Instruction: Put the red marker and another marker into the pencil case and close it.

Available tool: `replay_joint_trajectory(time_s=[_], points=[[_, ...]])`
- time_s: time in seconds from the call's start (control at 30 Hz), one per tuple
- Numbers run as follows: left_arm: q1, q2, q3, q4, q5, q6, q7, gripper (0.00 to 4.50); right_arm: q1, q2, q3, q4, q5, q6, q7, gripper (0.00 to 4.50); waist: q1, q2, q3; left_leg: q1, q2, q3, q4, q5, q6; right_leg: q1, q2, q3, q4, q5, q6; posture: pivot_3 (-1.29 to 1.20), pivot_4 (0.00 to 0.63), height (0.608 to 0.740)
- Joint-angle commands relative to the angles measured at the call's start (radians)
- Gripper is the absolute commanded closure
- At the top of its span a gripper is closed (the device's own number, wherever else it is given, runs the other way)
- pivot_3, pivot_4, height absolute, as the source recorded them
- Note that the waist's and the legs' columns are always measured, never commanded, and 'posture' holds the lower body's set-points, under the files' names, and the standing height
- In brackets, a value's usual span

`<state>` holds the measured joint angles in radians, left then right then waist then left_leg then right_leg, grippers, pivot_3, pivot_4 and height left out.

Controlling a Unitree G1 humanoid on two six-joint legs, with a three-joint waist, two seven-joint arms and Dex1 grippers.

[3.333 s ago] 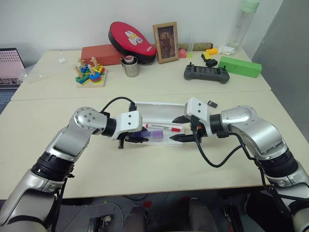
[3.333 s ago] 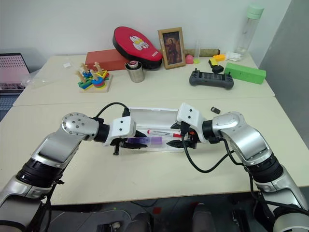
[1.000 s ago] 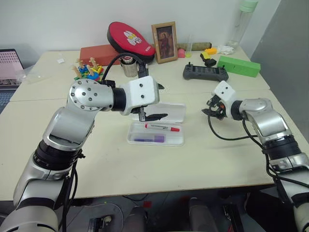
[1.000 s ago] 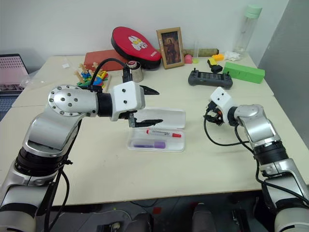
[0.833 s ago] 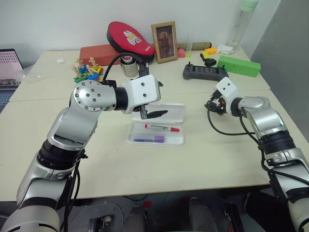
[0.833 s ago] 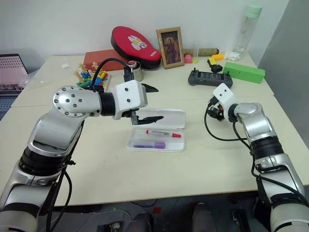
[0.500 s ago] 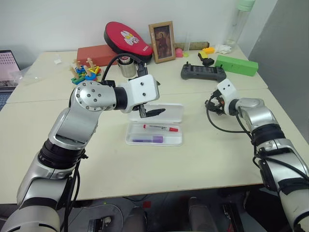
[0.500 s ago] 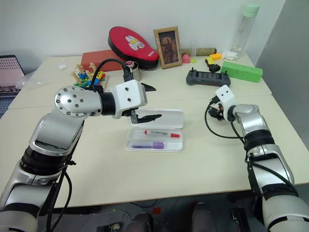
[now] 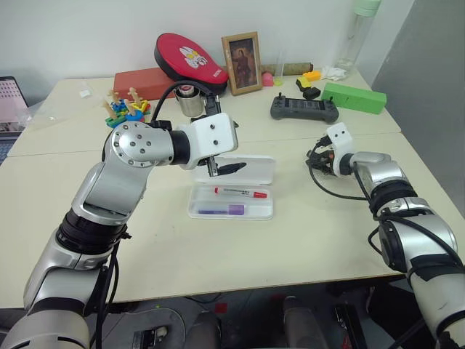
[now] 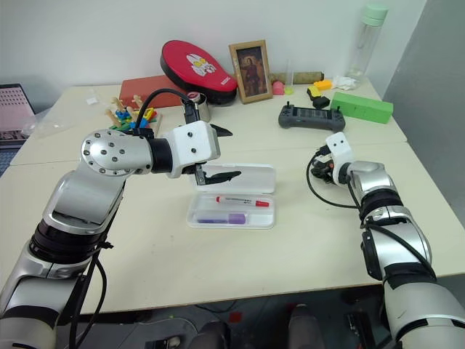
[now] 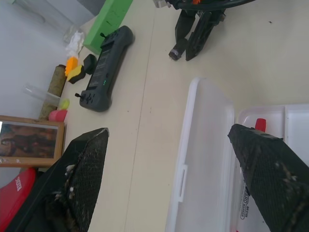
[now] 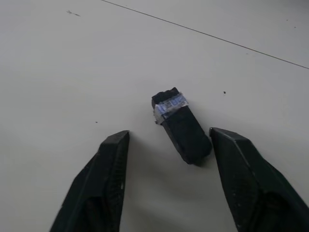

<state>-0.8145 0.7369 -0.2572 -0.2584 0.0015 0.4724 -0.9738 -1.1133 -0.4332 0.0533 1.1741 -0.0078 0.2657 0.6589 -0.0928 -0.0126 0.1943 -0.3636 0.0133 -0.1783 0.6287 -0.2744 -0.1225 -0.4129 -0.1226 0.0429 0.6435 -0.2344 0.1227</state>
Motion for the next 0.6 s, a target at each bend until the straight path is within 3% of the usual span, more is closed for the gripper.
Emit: replay_joint_trajectory(time_s=[0.03,0.2,0.43,0.6], points=[[-0.002,0.011,0.024,-0.006,0.01,-0.01,0.007,0.26,-0.027,0.001,-0.016,-0.004,-0.001,-0.018,0.015,2.96,-0.001,0.0,0.0,0.0,0.0,0.0,0.0,0.0,0.0,0.0,0.0,0.0,0.0,0.0,0.0,0.0,0.15,0.74],[0.0,0.01,0.024,-0.004,0.009,-0.012,0.007,0.26,-0.022,0.0,-0.018,-0.011,-0.003,-0.023,0.026,4.2,-0.005,0.0,0.0,0.0,0.0,0.0,0.0,0.0,0.0,0.0,0.0,0.0,0.001,0.0,0.0,0.0,0.15,0.74],[0.0,0.009,0.032,0.012,0.008,-0.018,0.014,0.26,-0.015,-0.01,-0.002,-0.019,-0.028,-0.034,0.022,4.25,-0.006,0.0,0.0,0.0,0.0,0.0,0.0,0.0,0.0,0.0,0.0,0.0,0.0,0.0,0.0,0.0,0.15,0.74],[0.053,0.045,0.102,-0.021,-0.036,0.016,0.006,0.26,0.033,-0.069,0.031,-0.21,-0.046,-0.002,0.116,4.25,-0.007,0.001,0.0,0.0,0.0,0.0,0.0,0.0,0.0,0.0,0.0,0.0,0.001,0.0,0.0,0.0,0.15,0.74]])
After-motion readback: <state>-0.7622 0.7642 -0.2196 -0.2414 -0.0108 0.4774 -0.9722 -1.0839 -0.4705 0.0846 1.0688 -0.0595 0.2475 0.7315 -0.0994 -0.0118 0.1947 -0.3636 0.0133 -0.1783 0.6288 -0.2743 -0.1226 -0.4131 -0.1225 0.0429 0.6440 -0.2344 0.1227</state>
